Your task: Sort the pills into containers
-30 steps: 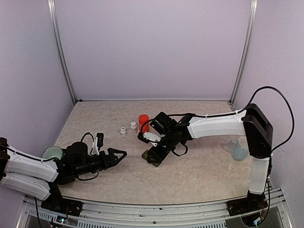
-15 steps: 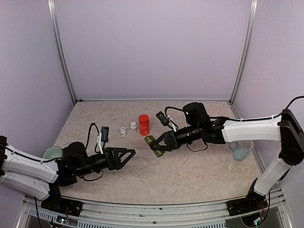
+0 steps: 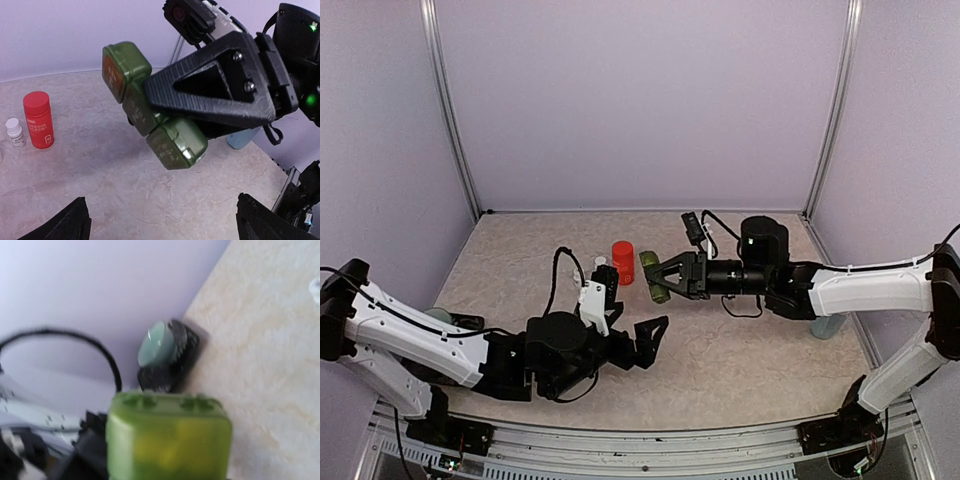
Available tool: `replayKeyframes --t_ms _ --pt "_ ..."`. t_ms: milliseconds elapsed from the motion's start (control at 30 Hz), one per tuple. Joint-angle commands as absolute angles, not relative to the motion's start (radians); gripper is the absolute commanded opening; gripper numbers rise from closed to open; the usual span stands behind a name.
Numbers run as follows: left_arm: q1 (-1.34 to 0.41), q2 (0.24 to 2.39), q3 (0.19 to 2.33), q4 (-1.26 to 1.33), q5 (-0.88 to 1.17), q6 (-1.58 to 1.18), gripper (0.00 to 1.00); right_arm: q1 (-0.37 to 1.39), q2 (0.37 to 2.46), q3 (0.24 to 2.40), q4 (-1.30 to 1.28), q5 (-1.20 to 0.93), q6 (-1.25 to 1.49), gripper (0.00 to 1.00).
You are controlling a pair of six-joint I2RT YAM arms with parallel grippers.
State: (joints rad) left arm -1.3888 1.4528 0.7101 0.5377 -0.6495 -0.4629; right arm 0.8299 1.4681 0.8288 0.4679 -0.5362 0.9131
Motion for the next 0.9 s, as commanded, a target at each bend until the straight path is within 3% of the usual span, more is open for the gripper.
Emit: replayKeyframes --t_ms 0,233,467,867 --pt "-1.418 1.513 0.774 0.447 -0.851 -0.406 0.99 0.823 1.416 0.805 0.571 -0.470 0.996 0.44" --pt "-1.418 1.562 0.808 0.531 -0.957 -0.343 0.99 0.824 1.370 0.768 0.596 -0.421 1.034 0.44" --pt "-1.417 1.597 0.820 0.727 -0.884 -0.194 0.99 0.825 1.363 0.735 0.627 -0.399 1.054 0.44" --pt "-1.399 1.718 0.960 0.725 -0.912 -0.086 0.96 0.829 1.352 0.720 0.638 -0.393 1.065 0.44"
